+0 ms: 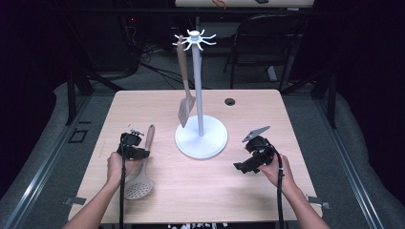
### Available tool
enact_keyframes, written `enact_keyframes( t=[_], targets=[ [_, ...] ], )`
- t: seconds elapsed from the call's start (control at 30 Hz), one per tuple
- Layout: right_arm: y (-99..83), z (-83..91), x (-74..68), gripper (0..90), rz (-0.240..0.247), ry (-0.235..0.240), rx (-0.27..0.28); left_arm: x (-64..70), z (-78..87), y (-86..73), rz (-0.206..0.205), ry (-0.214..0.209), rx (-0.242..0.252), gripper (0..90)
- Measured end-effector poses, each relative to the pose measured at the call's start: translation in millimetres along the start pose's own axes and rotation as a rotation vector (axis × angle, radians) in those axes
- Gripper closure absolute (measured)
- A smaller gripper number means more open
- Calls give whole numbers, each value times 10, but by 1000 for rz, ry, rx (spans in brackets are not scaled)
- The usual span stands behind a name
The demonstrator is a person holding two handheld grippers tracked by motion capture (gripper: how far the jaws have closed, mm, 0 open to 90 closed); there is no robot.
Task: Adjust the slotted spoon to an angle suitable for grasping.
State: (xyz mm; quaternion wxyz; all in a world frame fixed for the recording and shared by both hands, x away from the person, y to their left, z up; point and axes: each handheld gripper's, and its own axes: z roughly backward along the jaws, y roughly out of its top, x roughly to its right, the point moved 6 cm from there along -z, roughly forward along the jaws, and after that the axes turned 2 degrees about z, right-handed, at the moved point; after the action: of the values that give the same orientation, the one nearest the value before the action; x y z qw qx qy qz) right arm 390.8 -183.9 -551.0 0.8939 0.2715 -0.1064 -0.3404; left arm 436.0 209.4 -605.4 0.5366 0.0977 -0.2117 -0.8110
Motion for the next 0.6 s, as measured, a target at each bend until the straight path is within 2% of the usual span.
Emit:
enact_keyframes(
  t=[0.2, 0.3, 0.4, 0.6],
  targets=[
    [2, 17, 3, 29, 2, -4, 1, 5, -19, -14, -9, -9, -19, 642],
    [2, 20, 4, 29, 4, -2, 0, -24, -12, -12, -8, -31, -24, 645],
    [2, 27, 6, 31, 6, -5, 3, -77, 7, -18, 15, -68, -28, 659],
    [-1, 35, 13, 32, -1, -5, 7, -157, 62, -57, -14, -55, -69, 690]
  ],
)
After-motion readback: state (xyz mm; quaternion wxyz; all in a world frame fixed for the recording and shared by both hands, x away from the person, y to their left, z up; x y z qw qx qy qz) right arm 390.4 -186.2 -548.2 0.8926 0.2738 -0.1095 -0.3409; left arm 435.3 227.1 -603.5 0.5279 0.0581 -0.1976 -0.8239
